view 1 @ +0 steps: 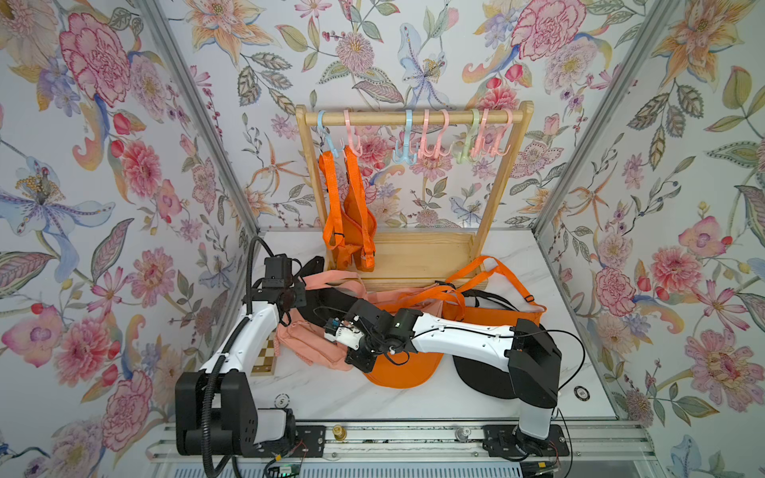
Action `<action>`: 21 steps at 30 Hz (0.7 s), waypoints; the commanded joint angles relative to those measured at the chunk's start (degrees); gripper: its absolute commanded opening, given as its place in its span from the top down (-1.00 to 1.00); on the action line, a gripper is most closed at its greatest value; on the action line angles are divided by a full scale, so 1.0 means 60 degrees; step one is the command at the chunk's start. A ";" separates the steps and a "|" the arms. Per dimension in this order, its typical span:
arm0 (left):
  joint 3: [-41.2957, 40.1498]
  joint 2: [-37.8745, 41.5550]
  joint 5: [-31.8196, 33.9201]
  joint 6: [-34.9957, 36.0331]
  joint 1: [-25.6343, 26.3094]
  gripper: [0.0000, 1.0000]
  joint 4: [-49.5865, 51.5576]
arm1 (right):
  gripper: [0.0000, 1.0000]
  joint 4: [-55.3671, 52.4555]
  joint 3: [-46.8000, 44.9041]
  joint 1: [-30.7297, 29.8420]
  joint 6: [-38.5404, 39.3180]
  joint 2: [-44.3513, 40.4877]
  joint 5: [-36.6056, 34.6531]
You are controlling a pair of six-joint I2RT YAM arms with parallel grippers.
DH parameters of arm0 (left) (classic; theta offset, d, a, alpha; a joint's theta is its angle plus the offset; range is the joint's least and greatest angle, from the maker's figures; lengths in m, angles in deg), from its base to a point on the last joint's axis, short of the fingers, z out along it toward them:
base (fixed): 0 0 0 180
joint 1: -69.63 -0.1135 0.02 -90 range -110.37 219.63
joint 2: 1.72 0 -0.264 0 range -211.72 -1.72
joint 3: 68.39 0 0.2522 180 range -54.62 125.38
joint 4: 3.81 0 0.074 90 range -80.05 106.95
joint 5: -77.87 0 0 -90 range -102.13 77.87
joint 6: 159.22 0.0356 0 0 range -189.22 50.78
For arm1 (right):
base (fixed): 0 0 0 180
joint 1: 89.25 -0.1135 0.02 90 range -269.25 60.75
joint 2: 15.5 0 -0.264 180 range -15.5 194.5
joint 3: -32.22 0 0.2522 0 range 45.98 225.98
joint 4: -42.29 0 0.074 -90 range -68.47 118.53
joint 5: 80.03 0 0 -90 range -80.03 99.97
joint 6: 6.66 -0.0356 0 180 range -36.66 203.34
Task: Take the bag off the hook
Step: Place the bag inside the bag.
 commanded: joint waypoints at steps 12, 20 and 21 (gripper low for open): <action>0.1542 0.1162 0.0375 0.0562 -0.0118 0.59 0.2462 | 1.00 0.1113 -0.0233 0.1593 -0.3511 -0.1219 0.7259; 0.0697 0.1194 0.1072 0.0883 -0.0277 0.50 0.2582 | 1.00 0.1140 -0.1314 0.2121 -0.4240 -0.0263 0.7558; 0.0567 0.1021 0.0914 0.0838 -0.0301 0.50 0.2248 | 1.00 0.1141 -0.1346 0.2269 -0.4319 -0.0058 0.7468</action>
